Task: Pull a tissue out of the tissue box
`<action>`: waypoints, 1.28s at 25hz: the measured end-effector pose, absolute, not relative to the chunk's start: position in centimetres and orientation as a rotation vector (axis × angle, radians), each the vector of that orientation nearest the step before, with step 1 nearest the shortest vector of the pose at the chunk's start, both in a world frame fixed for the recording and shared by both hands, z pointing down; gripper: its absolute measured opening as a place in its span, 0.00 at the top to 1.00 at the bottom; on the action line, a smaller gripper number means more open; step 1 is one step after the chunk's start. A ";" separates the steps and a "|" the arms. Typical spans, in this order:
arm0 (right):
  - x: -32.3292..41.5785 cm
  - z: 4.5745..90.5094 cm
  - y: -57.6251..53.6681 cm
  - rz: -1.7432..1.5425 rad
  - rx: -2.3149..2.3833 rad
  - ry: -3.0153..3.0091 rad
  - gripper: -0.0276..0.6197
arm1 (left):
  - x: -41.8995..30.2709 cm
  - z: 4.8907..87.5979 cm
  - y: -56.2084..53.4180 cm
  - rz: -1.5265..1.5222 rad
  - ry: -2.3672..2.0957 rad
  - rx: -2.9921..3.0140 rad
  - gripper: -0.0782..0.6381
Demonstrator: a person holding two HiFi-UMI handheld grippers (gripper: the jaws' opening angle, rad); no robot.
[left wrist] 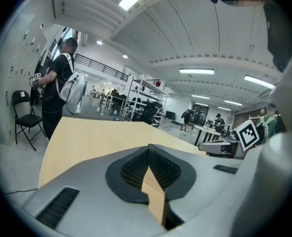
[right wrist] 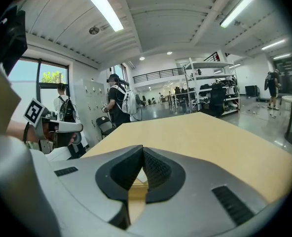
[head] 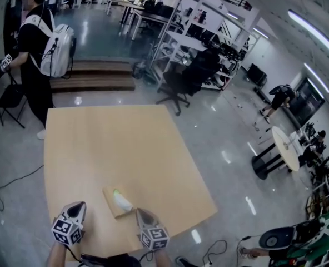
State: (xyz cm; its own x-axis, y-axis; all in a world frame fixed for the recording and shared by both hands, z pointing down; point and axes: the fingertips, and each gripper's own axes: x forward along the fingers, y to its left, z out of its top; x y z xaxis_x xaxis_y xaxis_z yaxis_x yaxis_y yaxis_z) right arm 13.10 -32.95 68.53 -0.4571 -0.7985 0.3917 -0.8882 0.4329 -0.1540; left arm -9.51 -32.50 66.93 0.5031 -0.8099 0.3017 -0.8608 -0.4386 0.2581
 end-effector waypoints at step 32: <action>11.2 74.4 -34.3 0.775 1.359 -2.358 0.71 | -9.4 68.3 -32.0 0.262 -1.347 2.305 0.88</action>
